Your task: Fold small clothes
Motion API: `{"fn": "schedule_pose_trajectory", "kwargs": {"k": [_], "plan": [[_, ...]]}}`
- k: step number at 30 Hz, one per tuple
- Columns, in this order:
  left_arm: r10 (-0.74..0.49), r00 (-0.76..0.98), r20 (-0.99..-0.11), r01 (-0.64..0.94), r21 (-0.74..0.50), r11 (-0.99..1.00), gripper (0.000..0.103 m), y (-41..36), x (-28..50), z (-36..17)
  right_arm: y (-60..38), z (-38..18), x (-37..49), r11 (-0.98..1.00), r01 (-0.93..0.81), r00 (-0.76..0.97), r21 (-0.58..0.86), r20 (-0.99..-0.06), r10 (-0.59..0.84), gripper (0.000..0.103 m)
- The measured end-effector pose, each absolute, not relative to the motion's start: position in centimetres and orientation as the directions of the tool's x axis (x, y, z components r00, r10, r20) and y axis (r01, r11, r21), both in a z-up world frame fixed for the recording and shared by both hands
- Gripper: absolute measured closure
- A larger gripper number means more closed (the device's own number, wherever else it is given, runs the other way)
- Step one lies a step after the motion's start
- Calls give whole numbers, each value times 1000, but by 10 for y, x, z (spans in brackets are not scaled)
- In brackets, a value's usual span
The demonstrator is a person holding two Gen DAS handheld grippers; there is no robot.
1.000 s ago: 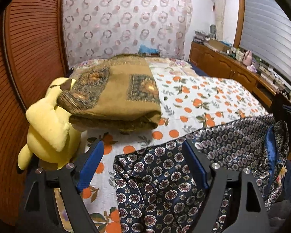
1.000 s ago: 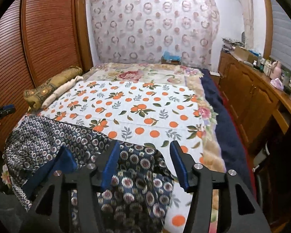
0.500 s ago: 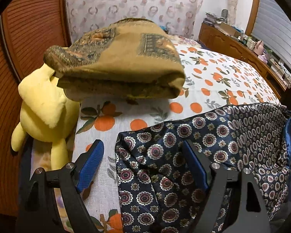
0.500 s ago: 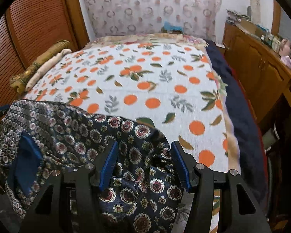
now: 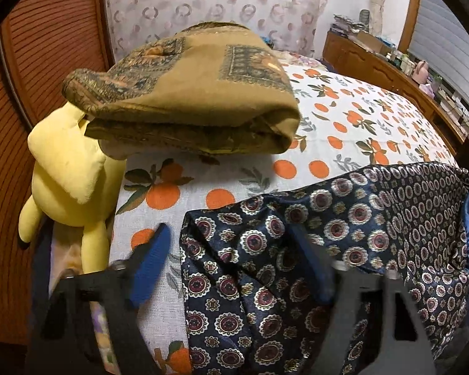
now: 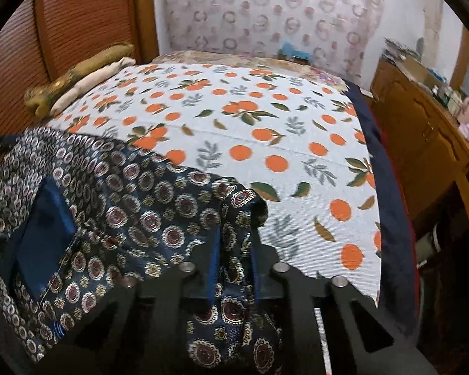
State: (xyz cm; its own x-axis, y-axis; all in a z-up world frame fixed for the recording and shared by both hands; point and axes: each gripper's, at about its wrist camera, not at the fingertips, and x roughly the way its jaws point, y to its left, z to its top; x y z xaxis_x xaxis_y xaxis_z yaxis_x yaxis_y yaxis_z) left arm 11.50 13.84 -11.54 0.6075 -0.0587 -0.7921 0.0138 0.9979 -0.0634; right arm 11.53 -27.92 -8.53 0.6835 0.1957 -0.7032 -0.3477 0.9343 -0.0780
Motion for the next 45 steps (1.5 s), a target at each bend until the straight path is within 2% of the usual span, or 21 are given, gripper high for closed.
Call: {"fn": "schedule_pose_trajectory", "kwargs": {"k": [1,3,4,5,6,10,14,23,27,30,31,32,34,35,36,37,39,40,45], "plan": [[-71,610,-790,23,-71,997,48,138,114,-114,-276,-85,113,929,-359,681,-84,-705,199,93],[-91,605,-791,34,-89,995,77,137,114,-112,-273,-84,109,925,-369,682,-87,-702,206,95],[-109,600,-793,41,-106,994,83,137,114,-111,-272,-83,106,923,-375,685,-87,-697,213,95],[-127,596,-793,40,-129,991,92,137,113,-110,-271,-81,102,923,-375,693,-89,-688,215,96],[-154,599,-786,32,-169,985,95,139,111,-107,-271,-77,99,923,-374,702,-87,-677,221,97],[-187,681,-708,55,-206,977,96,132,94,-75,-277,-51,78,927,-365,755,-81,-609,244,98],[-215,770,-601,111,-206,972,97,117,78,-20,-283,-6,53,929,-358,821,-99,-506,262,98],[-248,892,-379,179,-207,962,97,113,87,92,-280,98,15,909,-341,914,-239,-312,261,98],[-179,923,-340,131,-161,978,97,121,122,127,-290,138,28,923,-290,941,-252,-250,227,98],[-138,912,-387,87,-147,985,97,129,170,125,-296,151,68,946,-232,950,-227,-262,170,98],[-117,902,-415,66,-135,989,96,131,184,119,-296,149,87,951,-206,952,-232,-274,139,98],[-83,883,-462,31,-120,992,91,134,203,109,-292,143,103,952,-191,948,-239,-296,116,96],[-62,855,-515,10,-102,995,80,137,222,89,-282,125,141,954,-181,919,-239,-386,78,83],[-70,849,-523,18,-103,995,67,137,223,81,-278,115,155,958,-163,905,-235,-422,50,70],[-75,848,-524,27,-98,995,56,138,223,71,-277,104,165,960,-152,892,-234,-451,31,64],[-73,850,-521,30,-91,995,53,138,219,64,-277,94,171,962,-152,883,-226,-468,29,63],[-83,842,-533,43,-88,995,31,139,212,50,-277,76,175,968,-168,865,-188,-498,53,51],[-96,837,-538,53,-95,994,25,136,209,46,-276,70,174,968,-176,858,-178,-510,62,49],[-124,816,-564,89,-90,992,23,126,191,24,-274,48,175,961,-209,834,-183,-547,77,49]]}}
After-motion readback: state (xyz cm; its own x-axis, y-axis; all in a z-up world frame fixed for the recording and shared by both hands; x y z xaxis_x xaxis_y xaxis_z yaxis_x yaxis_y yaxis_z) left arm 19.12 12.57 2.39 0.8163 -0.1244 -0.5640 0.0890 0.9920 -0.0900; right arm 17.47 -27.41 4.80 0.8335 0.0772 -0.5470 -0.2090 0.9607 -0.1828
